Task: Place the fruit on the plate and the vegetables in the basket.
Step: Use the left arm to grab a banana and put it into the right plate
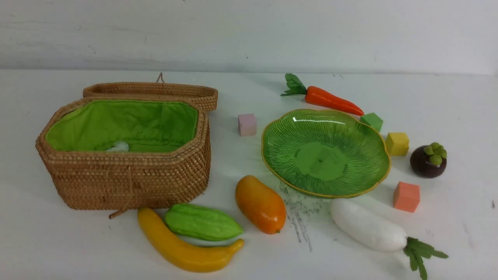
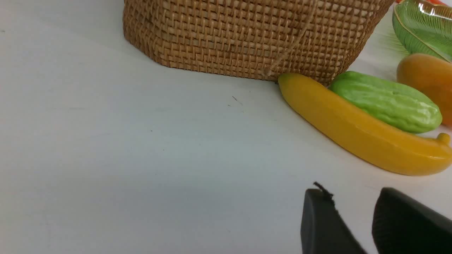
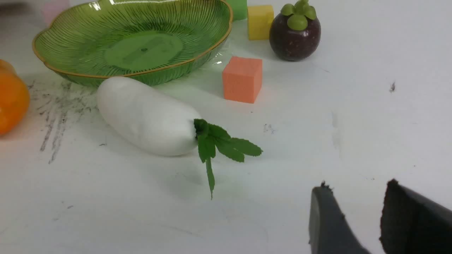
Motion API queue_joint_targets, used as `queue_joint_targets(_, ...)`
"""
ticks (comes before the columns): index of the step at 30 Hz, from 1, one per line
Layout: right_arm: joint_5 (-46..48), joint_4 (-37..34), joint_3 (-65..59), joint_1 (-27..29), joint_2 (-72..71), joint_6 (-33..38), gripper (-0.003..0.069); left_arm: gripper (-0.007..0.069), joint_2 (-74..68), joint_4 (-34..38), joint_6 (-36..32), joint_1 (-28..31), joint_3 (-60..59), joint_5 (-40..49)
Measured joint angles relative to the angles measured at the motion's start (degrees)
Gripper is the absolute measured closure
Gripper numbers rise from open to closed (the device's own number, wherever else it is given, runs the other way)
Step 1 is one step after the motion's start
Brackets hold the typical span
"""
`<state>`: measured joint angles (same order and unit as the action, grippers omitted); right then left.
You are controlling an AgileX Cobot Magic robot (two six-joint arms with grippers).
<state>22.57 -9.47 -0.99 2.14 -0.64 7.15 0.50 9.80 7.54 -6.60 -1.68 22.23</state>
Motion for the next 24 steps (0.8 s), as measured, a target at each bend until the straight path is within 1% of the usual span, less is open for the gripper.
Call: queue_joint_targets(24, 0.0, 0.0, 0.0, 0.0, 0.0, 0.0, 0.0419, 0.039, 0.0, 0.0, 0.0, 0.0, 0.0, 0.0)
